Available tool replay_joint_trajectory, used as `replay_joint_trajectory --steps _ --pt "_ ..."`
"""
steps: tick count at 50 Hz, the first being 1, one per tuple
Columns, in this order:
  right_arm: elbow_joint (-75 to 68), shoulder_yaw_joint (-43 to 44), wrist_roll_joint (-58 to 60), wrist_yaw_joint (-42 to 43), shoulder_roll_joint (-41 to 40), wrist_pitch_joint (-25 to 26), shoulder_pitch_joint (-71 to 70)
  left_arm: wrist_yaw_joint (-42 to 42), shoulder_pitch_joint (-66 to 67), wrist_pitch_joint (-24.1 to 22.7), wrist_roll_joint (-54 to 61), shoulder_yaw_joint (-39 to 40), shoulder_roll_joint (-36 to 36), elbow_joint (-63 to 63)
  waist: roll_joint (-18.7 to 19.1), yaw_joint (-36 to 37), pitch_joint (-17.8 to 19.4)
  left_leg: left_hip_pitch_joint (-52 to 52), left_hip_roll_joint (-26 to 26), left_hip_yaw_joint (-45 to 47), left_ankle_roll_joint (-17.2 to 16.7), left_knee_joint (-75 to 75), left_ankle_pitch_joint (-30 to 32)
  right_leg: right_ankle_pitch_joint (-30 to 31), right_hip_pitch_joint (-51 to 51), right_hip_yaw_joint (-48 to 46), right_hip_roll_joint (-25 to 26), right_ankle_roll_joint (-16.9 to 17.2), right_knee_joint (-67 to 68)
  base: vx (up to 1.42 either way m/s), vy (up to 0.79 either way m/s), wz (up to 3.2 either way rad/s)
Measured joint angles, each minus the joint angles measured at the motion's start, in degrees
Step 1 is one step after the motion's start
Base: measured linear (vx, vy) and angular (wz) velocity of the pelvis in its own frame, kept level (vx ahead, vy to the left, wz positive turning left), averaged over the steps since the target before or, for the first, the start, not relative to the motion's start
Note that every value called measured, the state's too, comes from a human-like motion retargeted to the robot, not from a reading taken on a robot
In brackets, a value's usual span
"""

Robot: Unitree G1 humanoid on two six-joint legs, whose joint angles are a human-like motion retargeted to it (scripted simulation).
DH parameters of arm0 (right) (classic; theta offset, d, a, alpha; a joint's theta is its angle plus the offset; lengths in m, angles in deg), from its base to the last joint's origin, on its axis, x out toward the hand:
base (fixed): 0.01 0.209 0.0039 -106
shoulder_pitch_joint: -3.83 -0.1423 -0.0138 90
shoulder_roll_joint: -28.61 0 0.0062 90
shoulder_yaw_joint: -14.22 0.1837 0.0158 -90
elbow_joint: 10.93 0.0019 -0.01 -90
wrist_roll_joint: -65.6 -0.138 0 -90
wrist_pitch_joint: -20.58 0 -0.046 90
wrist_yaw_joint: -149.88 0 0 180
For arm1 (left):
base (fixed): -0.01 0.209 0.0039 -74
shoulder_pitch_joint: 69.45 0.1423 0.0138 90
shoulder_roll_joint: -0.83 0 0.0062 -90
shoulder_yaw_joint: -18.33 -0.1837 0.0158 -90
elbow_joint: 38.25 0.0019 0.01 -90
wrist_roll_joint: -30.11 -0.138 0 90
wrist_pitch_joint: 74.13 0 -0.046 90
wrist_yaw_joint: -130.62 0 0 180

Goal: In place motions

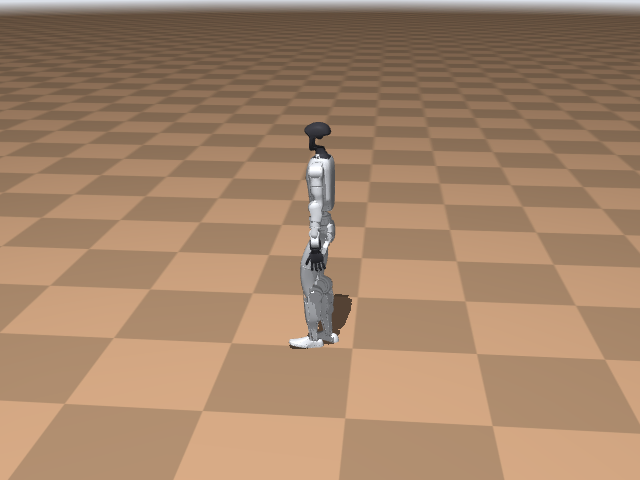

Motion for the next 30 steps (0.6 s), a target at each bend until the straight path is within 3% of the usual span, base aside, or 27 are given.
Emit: replay_joint_trajectory --steps 3,7,11,15,16,18,21,22,23,25,27,30 --pt "1.0 1.0 0.5 0.0 0.9 -0.5 1.2 -0.8 -2.5 -0.6 0.7 0.0 -0.9 -0.5 0.2 0.6 0.7 2.3 3.8 13.7 -5.6 -1.9 -2.0 -2.7 1.1 -8.4 -1.8 1.3 1.1 -0.08 0.09 3.21" --pt "1.4 4.5 3.0 -0.6 1.6 -0.9 3.7 -3.5 -6.1 -0.2 2.5 -0.9 -1.8 1.5 0.9 -0.1 -0.2 3.4 8.5 28.6 -13.3 -1.3 0.7 -5.3 3.8 -22.2 -3.1 4.6 0.5 0.02 0.13 4.02" --pt "-0.1 8.6 4.2 0.6 2.0 -1.0 7.0 -5.6 -9.0 0.7 2.0 -3.8 -1.8 4.2 2.9 -0.8 -1.7 3.4 10.3 33.4 -15.2 -1.5 8.3 -6.6 7.6 -34.8 -2.5 9.0 1.0 0.16 0.18 3.99" --pt "-4.2 12.3 4.1 2.6 2.6 0.9 9.3 -4.6 -9.5 0.8 0.5 -5.6 -1.5 4.9 3.2 3.5 -3.4 1.0 7.9 25.8 -14.8 -1.9 14.1 -5.3 11.8 -41.3 -2.4 11.3 1.5 0.25 0.26 2.56" --pt "-5.0 13.2 3.9 2.7 2.8 1.7 9.8 -4.4 -9.3 0.7 0.5 -6.1 -1.4 4.9 3.4 4.8 -3.3 0.7 7.5 23.6 -14.1 -2.0 15.0 -4.1 12.6 -41.5 -2.9 10.5 2.7 0.29 0.32 1.79" --pt "-6.0 14.6 3.2 2.9 3.4 2.6 10.8 -4.4 -8.9 0.6 0.8 -6.7 -1.3 5.2 4.5 8.0 -2.9 1.0 7.6 20.8 -13.3 -2.0 15.5 0.2 13.9 -39.3 -4.5 8.9 7.1 0.25 0.28 1.84" --pt "-5.4 16.9 3.6 4.3 4.0 2.9 12.3 -4.8 -8.5 0.7 1.8 -6.6 -1.3 6.7 9.2 4.1 -2.6 0.6 8.8 11.0 -12.4 -1.5 16.4 6.6 13.3 -36.4 -7.5 2.0 20.2 0.25 0.20 3.10" --pt "-5.0 17.3 3.8 5.1 4.1 2.8 12.7 -4.9 -8.3 0.8 2.2 -6.1 -1.3 7.3 10.3 2.1 -2.8 0.3 8.8 8.1 -12.2 -1.4 16.6 6.7 11.4 -32.6 -9.3 1.3 25.7 0.32 0.15 3.00" --pt "-4.6 17.5 3.7 5.9 4.1 2.7 13.2 -4.8 -7.9 1.0 2.4 -5.7 -1.2 7.8 10.7 0.5 -3.3 -0.1 8.2 5.9 -11.9 -1.4 16.9 5.8 8.3 -26.3 -10.8 3.5 30.6 0.29 0.08 2.66" --pt "-3.5 17.5 2.1 6.7 3.7 2.1 13.9 -4.6 -7.2 1.3 2.9 -5.4 -0.8 8.3 11.4 -3.0 -3.6 -0.7 6.9 0.8 -11.2 -2.0 17.8 1.8 -0.6 -8.8 -6.3 9.0 36.2 0.22 0.01 2.42" --pt "-2.3 17.6 0.1 6.0 3.0 1.5 13.7 -4.7 -6.8 1.3 3.1 -5.0 -0.6 8.0 11.9 -6.3 -2.3 -0.4 6.3 -3.4 -11.2 -2.3 18.5 -1.2 -4.2 2.7 3.0 12.0 34.2 0.10 -0.01 1.85" --pt "-0.6 17.1 -1.8 3.7 1.6 0.4 12.2 -4.5 -6.4 1.1 3.3 -3.7 0.0 7.2 9.7 -6.4 -0.8 0.9 5.1 -2.0 -11.6 -2.9 18.5 -2.8 -4.2 9.4 7.5 7.8 25.6 0.06 -0.07 0.51"
